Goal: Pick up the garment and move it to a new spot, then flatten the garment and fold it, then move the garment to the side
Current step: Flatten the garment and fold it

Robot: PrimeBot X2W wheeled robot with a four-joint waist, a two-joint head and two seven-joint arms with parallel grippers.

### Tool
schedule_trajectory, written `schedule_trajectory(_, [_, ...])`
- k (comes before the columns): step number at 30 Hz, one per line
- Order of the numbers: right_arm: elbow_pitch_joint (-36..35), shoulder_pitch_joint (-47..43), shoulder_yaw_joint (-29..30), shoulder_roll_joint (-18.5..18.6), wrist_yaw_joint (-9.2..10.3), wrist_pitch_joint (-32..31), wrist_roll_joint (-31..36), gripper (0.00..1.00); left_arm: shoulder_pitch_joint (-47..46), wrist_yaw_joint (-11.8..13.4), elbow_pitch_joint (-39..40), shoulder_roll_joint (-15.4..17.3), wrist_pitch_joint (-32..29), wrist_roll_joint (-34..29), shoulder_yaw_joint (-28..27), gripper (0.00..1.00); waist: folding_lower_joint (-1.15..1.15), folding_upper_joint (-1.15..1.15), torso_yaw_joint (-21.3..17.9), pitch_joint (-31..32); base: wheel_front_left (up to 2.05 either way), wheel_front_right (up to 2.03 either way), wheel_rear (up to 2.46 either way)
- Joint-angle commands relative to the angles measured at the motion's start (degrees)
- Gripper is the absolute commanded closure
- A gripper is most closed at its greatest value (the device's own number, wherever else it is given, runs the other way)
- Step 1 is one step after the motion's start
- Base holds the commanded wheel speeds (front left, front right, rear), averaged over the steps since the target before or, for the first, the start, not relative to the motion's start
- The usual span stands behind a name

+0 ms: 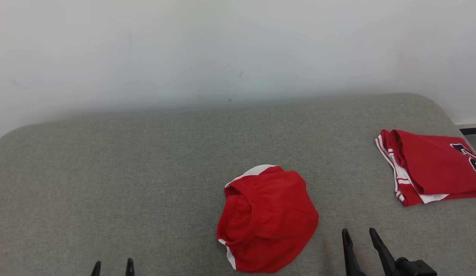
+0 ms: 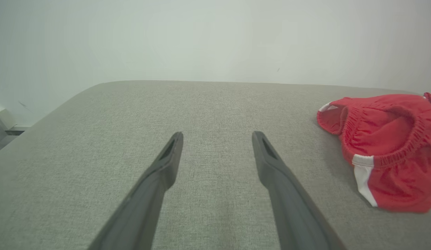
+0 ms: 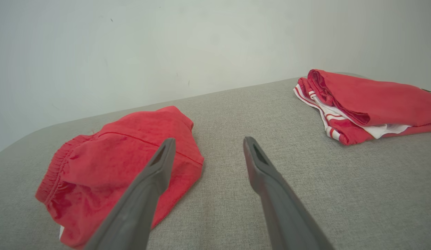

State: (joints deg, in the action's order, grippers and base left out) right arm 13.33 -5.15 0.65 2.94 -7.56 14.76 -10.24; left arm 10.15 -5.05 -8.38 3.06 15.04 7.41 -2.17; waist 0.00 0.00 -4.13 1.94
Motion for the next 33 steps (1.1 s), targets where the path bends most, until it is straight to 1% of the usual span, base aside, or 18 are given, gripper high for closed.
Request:
schedule_trajectory(1, [0.04, 0.50, -0.14, -0.13, 0.13, 0.38, 0.04, 0.00, -1.32, -0.49, 0.08, -0.17, 0.17, -0.50, 0.65, 0.00, 0.00, 0.00, -0.25, -0.02, 0.00, 0.00, 0.00])
schedule_trajectory(5, [0.08, 0.81, -0.77, -0.14, 0.13, 0.40, -0.08, 0.00, -3.37, -1.52, -0.73, -0.04, 0.16, -0.01, 3.31, 0.00, 0.00, 0.00, -1.41, -0.22, 0.00, 0.00, 0.00])
schedule_trajectory(7, [0.14, 0.95, -0.83, -0.13, 0.13, 0.39, -0.27, 0.00, -4.95, -2.09, -2.02, 0.46, 0.16, 0.55, 5.71, 0.00, 0.00, 0.00, -2.23, -0.33, 0.00, 0.00, 0.00])
schedule_trajectory(8, [0.14, 0.95, -0.83, -0.13, 0.13, 0.39, -0.27, 0.00, -4.95, -2.09, -2.02, 0.46, 0.16, 0.55, 5.71, 0.00, 0.00, 0.00, -2.23, -0.33, 0.00, 0.00, 0.00])
schedule_trajectory(9, [0.19, 1.00, -0.88, -0.12, 0.13, 0.39, -0.26, 0.00, -5.77, -2.10, -2.96, 0.69, -0.16, 1.24, 7.25, 0.00, 0.00, 0.00, -2.73, -0.36, 0.00, 0.00, 0.00])
schedule_trajectory(11, [0.38, 1.24, -1.03, -0.13, 0.13, 0.40, -0.22, 0.00, -8.19, -2.46, -4.24, 2.08, -1.45, 1.83, 11.17, 0.00, 0.00, 0.00, -3.83, -0.52, 0.00, 0.00, 0.00])
schedule_trajectory(12, [0.43, 1.41, -1.21, -0.13, 0.13, 0.40, -0.15, 0.00, -9.29, -2.44, -4.94, 3.00, -2.52, 3.14, 14.75, 0.00, 0.00, 0.00, -4.57, -0.64, 0.00, 0.00, 0.00])
schedule_trajectory(16, [0.49, 1.58, -1.05, -0.14, 0.13, 0.42, 0.05, 0.00, -14.42, -2.32, -6.67, 8.57, -5.25, 6.84, 25.86, 0.00, 0.00, 0.00, -6.85, -1.05, 0.00, 0.00, 0.00])
schedule_trajectory(21, [0.59, 2.02, -1.37, -0.13, 0.13, 0.45, -0.17, 0.00, -19.33, -2.34, -9.08, 12.82, -7.23, 11.65, 34.11, 0.00, 0.00, 0.00, -9.83, -1.74, 0.00, 0.00, 0.00])
schedule_trajectory(26, [0.69, 2.29, -1.62, -0.13, 0.13, 0.48, -0.26, 0.00, -22.82, -2.34, -12.54, 14.90, -8.03, 14.10, 38.74, 0.00, 0.00, 0.00, -11.90, -2.18, 0.00, 0.00, 0.00])
schedule_trajectory(33, [0.49, 2.38, -1.97, -0.13, 0.13, 0.50, -0.15, 0.00, -25.93, -2.35, -17.48, 15.30, -9.18, 15.90, 42.88, 0.00, 0.00, 0.00, -13.30, -2.60, 0.00, 0.00, 0.00])
